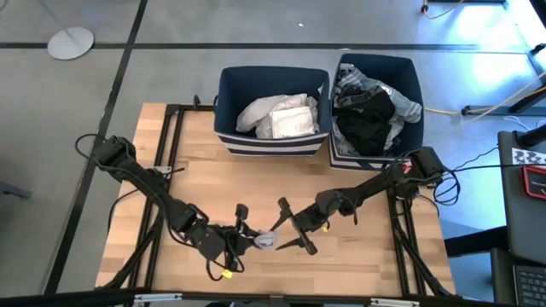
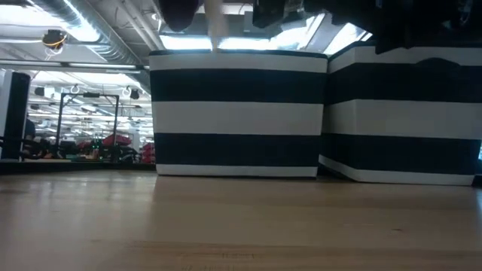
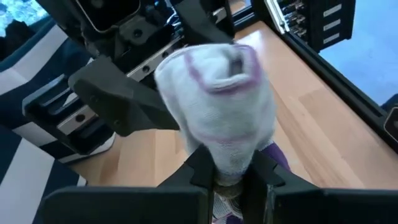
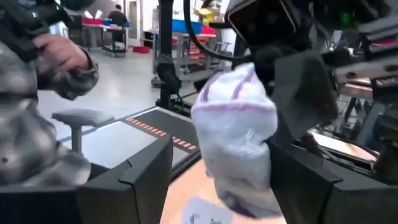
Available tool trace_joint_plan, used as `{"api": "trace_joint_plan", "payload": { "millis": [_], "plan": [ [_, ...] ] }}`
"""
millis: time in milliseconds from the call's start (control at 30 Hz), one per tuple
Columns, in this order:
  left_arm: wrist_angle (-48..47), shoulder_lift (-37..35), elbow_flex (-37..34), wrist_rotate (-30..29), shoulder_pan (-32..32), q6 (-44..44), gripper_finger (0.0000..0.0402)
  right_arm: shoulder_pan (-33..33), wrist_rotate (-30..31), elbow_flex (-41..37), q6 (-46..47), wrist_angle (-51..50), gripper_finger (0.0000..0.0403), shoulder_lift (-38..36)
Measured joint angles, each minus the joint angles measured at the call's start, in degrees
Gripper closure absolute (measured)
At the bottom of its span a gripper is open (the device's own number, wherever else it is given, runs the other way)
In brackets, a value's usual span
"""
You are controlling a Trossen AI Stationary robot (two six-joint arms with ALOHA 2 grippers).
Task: Sort clothes
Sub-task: Put the gray socks into the left blue laundry organizer
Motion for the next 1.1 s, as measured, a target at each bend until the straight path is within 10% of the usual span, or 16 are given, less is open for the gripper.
{"api": "trace_joint_plan", "payload": {
  "millis": [233,567,933,1100],
  "plan": [
    [0.07,0.00,0.02,-0.14,0.67,-0.43,0.0366,0.00,3.15,0.49,0.39,0.01,0.0182,0.00],
    [-0.59,0.00,0.02,-0.06,0.72,-2.56,0.0366,-0.02,6.17,0.49,-0.41,-1.41,0.0382,-0.02],
    [-1.80,-0.81,0.03,0.18,1.40,-8.00,0.0269,0.00,8.80,0.49,-2.00,-2.16,0.0379,-0.04],
    [-17.27,-6.27,2.50,-0.18,0.87,-17.11,0.0213,0.00,12.54,0.42,-4.42,-7.76,0.0388,-2.62]
  ]
}}
